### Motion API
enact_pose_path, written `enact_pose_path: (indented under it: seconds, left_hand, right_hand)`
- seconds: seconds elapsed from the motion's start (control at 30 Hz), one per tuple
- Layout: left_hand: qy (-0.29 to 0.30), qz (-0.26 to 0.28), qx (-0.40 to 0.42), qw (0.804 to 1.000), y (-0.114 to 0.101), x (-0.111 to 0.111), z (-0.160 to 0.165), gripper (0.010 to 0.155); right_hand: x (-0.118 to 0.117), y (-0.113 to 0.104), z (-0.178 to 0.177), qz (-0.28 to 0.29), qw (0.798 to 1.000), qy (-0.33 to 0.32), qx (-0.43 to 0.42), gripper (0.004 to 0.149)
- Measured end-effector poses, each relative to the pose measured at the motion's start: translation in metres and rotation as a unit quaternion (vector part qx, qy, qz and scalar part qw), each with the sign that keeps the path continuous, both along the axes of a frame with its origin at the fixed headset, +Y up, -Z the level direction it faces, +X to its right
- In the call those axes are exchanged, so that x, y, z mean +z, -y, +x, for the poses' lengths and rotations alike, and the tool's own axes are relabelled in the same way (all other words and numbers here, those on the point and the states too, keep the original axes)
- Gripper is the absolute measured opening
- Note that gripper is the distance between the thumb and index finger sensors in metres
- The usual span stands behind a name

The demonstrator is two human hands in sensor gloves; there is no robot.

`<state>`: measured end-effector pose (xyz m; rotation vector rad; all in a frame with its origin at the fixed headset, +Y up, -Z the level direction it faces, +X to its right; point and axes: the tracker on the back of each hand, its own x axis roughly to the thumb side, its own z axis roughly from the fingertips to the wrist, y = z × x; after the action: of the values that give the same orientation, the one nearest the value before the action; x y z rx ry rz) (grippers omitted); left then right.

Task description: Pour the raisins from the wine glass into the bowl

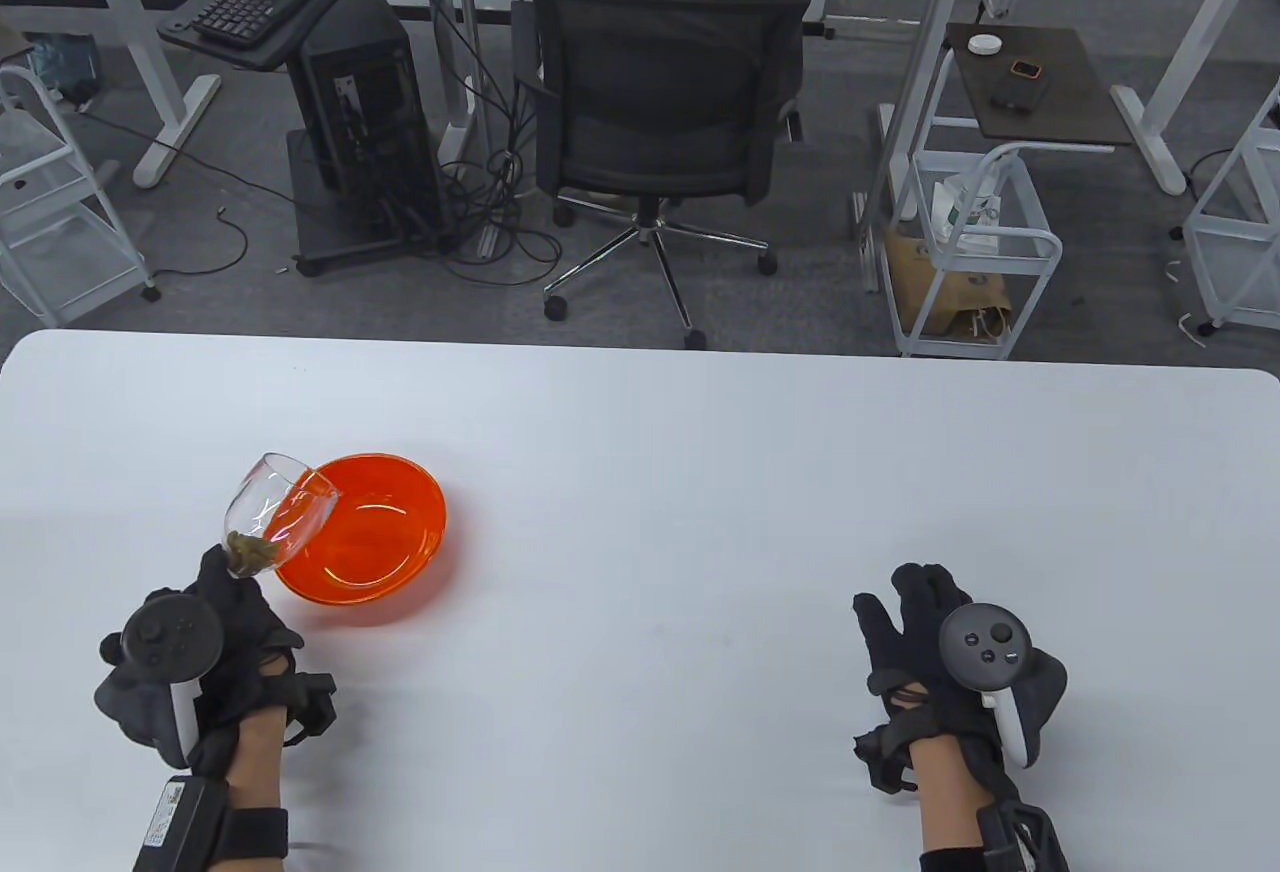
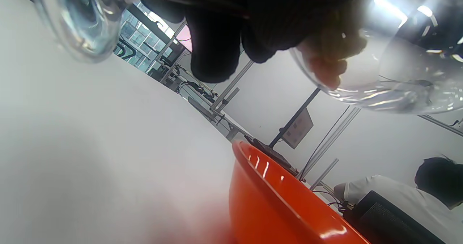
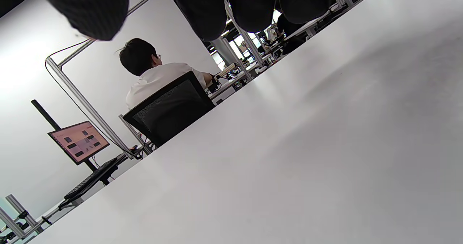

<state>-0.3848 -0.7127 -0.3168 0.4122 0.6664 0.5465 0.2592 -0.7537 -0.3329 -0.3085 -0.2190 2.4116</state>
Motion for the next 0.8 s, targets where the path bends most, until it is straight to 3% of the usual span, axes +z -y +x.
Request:
enact_pose_path:
  seconds: [0.8]
  left_hand:
    - [0.005,-0.061,-0.121,0.991,0.0016,-0.0079,0.0089,0.052]
  right_hand:
    - [0.0003,0.0020,-0.0002,-0.007,1.000,0.000,-0.010,0.072]
